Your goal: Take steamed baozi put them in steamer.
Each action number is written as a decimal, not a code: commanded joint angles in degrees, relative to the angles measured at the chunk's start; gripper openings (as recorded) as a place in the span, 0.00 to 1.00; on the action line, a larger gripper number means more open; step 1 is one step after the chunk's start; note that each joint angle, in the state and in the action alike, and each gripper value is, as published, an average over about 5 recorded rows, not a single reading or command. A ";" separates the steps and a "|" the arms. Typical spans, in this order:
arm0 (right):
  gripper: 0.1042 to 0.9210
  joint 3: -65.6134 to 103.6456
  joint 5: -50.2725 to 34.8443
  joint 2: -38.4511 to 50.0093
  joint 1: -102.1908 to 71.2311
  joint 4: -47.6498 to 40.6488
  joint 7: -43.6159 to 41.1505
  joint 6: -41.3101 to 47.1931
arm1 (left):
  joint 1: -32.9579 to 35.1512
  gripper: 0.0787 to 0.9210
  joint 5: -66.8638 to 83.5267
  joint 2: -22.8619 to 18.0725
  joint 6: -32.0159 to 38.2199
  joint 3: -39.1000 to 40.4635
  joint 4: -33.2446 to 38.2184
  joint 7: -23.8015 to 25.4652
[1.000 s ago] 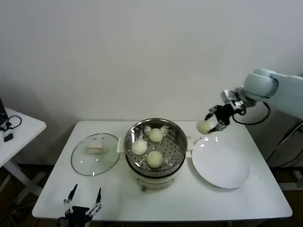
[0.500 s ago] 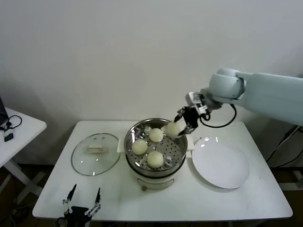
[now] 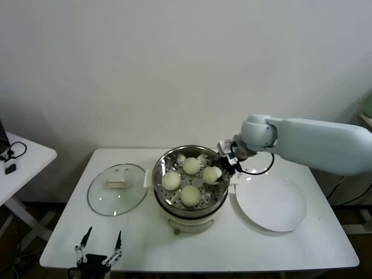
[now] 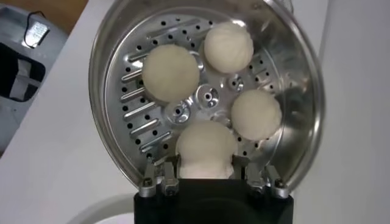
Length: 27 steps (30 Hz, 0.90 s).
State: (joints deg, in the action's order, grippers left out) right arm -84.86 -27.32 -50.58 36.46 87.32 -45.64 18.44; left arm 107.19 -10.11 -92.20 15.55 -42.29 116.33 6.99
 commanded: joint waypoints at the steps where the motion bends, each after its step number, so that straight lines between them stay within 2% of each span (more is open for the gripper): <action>1: 0.59 3.65 4.07 -1.04 -7.95 -2.81 1.40 0.64 | -0.02 0.88 0.02 -2.80 -0.09 0.01 0.03 0.02; 7: 0.61 5.51 1.83 -0.88 -7.41 -3.24 2.16 0.02 | 0.22 0.88 0.01 -2.80 -0.01 -0.11 0.41 0.01; 14: 0.82 -0.40 -10.98 1.02 7.02 -3.37 -1.01 -1.67 | 0.56 0.88 0.04 -2.80 -0.03 -0.30 1.24 0.03; 18: 0.87 -1.68 -17.71 3.43 12.30 -4.35 0.00 -1.22 | 0.68 0.88 0.06 -2.80 -0.04 -0.23 1.61 0.04; 22: 0.88 3.22 -22.41 8.02 9.78 -4.00 8.98 -1.44 | 0.66 0.88 0.04 -2.80 0.04 -0.07 1.68 0.02; 27: 0.88 23.46 -19.23 16.08 -10.27 -0.54 25.84 -5.32 | 0.57 0.88 0.11 -2.80 0.18 0.01 1.59 -0.02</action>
State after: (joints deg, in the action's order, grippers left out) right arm -81.95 -40.64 -45.71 41.16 84.04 -40.83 16.93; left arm 107.79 -10.04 -92.20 15.61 -42.32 117.92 7.00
